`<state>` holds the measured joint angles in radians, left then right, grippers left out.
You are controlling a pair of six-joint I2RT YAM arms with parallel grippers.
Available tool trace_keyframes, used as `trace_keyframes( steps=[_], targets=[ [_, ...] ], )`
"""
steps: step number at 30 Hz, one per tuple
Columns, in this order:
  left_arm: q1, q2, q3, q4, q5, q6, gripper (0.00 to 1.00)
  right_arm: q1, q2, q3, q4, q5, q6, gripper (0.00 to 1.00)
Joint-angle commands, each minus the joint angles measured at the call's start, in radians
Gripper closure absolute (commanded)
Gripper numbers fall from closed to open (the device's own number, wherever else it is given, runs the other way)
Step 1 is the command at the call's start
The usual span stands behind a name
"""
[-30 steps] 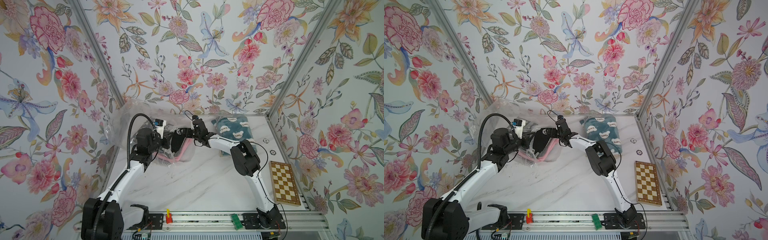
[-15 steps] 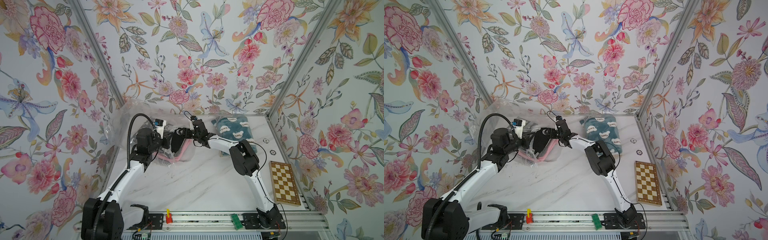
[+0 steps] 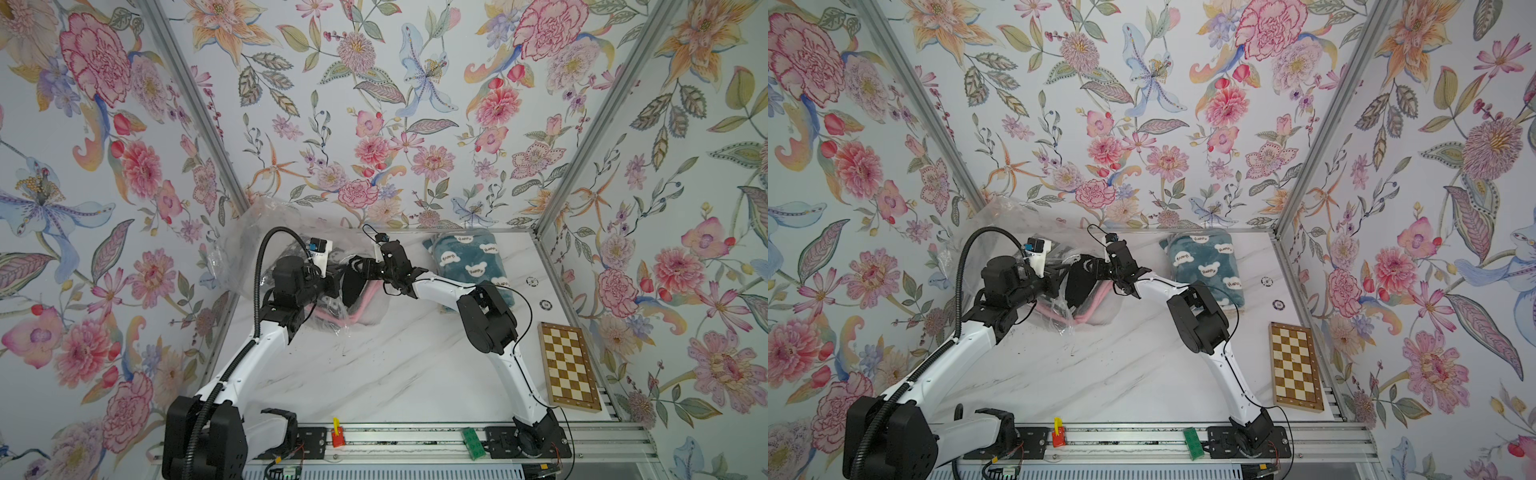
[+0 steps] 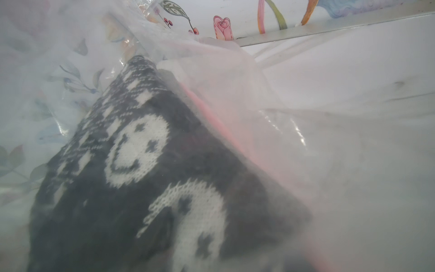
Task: Take the blanket out of the vacuum bag
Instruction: Take out the blanket from the vacuum bag.
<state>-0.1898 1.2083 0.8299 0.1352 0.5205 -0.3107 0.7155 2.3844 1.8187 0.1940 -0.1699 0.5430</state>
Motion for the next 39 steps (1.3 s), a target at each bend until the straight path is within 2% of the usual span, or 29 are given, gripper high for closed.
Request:
trace_keyframes(
  steps=[1,5,6,20,23,27,30,34,39],
  targets=[
    [0.001,-0.008,0.009,0.023,0.016,0.001,0.99,0.018,-0.019,0.03,-0.034,-0.035,-0.006,0.59],
    [0.001,-0.007,0.011,0.023,0.013,0.001,0.98,0.012,-0.016,0.037,-0.046,-0.042,-0.001,0.98],
    [0.001,-0.006,0.011,0.023,0.013,0.001,0.98,0.012,-0.021,0.037,-0.047,-0.041,-0.007,1.0],
    [0.01,-0.001,0.015,0.008,-0.018,0.014,0.98,0.093,-0.052,0.345,-0.336,0.036,-0.08,1.0],
    [0.01,-0.004,0.015,0.001,-0.034,0.018,0.97,0.1,-0.071,0.337,-0.356,0.064,-0.045,1.0],
    [0.019,-0.001,0.017,-0.002,-0.058,0.021,0.96,0.102,-0.113,0.307,-0.417,0.117,0.105,1.0],
    [0.04,0.014,0.015,0.009,-0.061,0.014,0.96,0.112,-0.199,0.166,-0.391,0.172,0.232,1.0],
    [0.062,0.039,0.02,0.019,-0.039,-0.001,0.97,0.099,-0.333,-0.055,-0.276,0.239,0.28,1.0],
    [0.063,0.033,0.018,0.021,-0.042,0.001,0.97,0.025,-0.447,-0.291,-0.149,0.196,0.308,1.0]
  ],
)
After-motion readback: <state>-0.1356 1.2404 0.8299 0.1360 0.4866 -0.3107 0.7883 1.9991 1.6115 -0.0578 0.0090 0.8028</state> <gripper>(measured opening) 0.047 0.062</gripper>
